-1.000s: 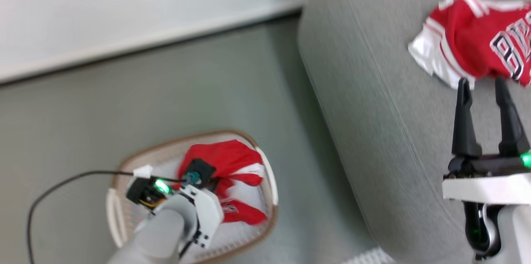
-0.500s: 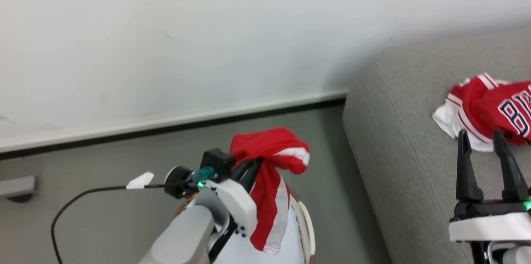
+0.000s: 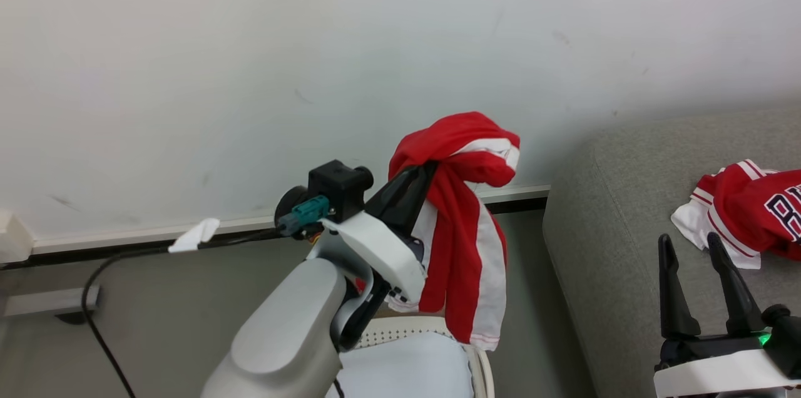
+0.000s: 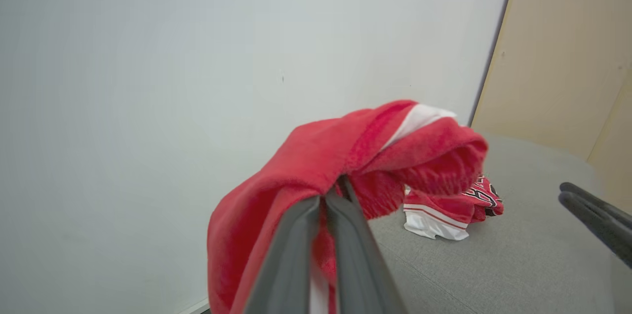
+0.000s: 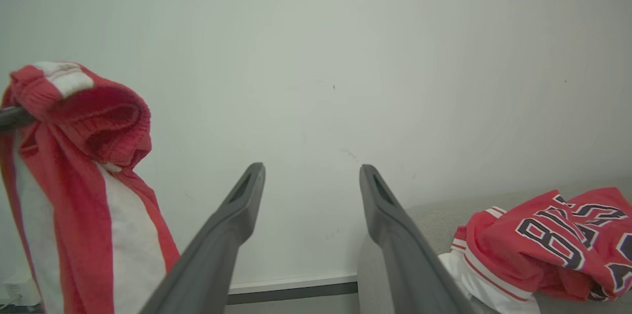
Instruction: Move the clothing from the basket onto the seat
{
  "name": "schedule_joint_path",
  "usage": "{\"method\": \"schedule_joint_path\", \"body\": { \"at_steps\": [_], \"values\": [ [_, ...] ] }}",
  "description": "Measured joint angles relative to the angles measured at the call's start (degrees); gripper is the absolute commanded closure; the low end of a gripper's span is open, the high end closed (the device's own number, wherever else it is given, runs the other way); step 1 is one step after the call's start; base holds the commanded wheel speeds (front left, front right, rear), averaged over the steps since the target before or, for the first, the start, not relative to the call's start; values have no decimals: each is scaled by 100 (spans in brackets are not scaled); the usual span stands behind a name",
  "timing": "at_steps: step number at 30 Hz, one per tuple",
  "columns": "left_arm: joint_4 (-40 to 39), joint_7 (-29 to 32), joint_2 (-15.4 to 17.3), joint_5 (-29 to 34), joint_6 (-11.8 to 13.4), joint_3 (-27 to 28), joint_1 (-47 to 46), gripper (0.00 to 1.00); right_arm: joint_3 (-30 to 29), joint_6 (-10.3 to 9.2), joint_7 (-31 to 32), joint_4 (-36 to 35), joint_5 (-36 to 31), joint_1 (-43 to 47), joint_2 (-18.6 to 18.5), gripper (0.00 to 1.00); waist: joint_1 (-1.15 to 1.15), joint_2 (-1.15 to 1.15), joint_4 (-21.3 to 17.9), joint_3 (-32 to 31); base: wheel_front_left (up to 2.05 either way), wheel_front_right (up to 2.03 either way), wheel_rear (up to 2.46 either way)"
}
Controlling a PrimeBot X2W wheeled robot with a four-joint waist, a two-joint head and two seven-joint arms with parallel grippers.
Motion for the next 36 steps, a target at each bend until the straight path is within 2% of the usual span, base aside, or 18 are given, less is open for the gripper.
{"method": "schedule_joint_path", "body": {
  "at_steps": [8, 17, 26, 31, 36],
  "values": [
    [-637, 301, 94, -41, 180, -9, 85, 100, 332, 0, 0, 55, 43, -8, -12, 0, 1, 0, 3, 18, 0, 0, 0],
    [-818, 436, 160, -64, 272, -102, 216, 100, 1299, 0, -1, 268, 145, -265, -47, 0, 1, 0, 4, 44, 0, 0, 0],
    [-844, 495, 99, -116, 227, -381, 316, 100, 2703, 0, -2, 1214, 391, -970, -100, 0, 1, 0, 231, -2, 0, 0, 0],
    [-831, 527, 52, -253, 192, -589, 331, 100, 3155, 0, 58, 2093, 544, -1467, -11, 0, 1, 0, 428, -66, 0, 0, 0],
    [-825, 545, 24, -359, 163, -803, 335, 100, 3543, 0, 46, 2608, 657, -1847, 125, 0, 1, 0, 666, -127, 0, 0, 0]
  ]
}}
